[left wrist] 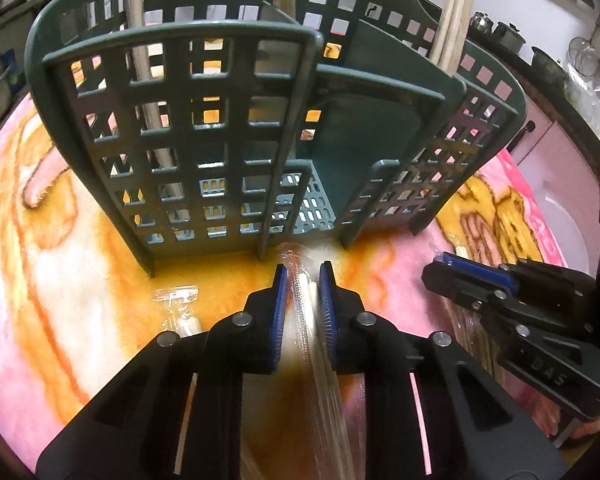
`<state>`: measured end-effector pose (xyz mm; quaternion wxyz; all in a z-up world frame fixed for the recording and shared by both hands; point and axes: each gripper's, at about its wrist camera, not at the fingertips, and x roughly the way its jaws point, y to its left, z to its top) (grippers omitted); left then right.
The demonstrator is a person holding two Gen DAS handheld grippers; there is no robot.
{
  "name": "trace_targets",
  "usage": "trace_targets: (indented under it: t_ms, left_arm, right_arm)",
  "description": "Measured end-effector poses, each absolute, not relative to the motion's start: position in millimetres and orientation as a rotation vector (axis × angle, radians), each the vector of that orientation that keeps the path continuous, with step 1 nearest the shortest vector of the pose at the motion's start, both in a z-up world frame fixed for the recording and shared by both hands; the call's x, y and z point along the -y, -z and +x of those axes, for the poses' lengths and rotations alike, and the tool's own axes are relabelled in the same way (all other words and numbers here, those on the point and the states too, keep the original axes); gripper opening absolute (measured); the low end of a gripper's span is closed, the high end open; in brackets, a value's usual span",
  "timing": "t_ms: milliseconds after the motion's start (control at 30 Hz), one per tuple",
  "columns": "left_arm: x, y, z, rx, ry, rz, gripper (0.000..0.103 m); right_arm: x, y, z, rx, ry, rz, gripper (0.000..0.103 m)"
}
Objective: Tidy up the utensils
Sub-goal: 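Close the left tool on a wrapped chopstick while the right tool grips another, then lift the held chopsticks with both tools up over the caddy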
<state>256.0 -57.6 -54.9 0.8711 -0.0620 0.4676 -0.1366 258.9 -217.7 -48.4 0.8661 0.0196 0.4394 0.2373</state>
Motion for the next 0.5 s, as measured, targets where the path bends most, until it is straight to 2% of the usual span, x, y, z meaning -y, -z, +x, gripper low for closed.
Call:
trace_targets:
  t_ms: [100,500]
  left_arm:
    - [50.9,55.0,254.6,-0.977,0.291,-0.141,0.005]
    - [32.1,23.0,231.7,-0.888,0.33,-0.193,0.004]
  right_arm:
    - [216.0,43.3,252.7,-0.9,-0.505,0.049,0.012]
    - [219.3,19.9,237.0,-0.827,-0.507,0.073,0.011]
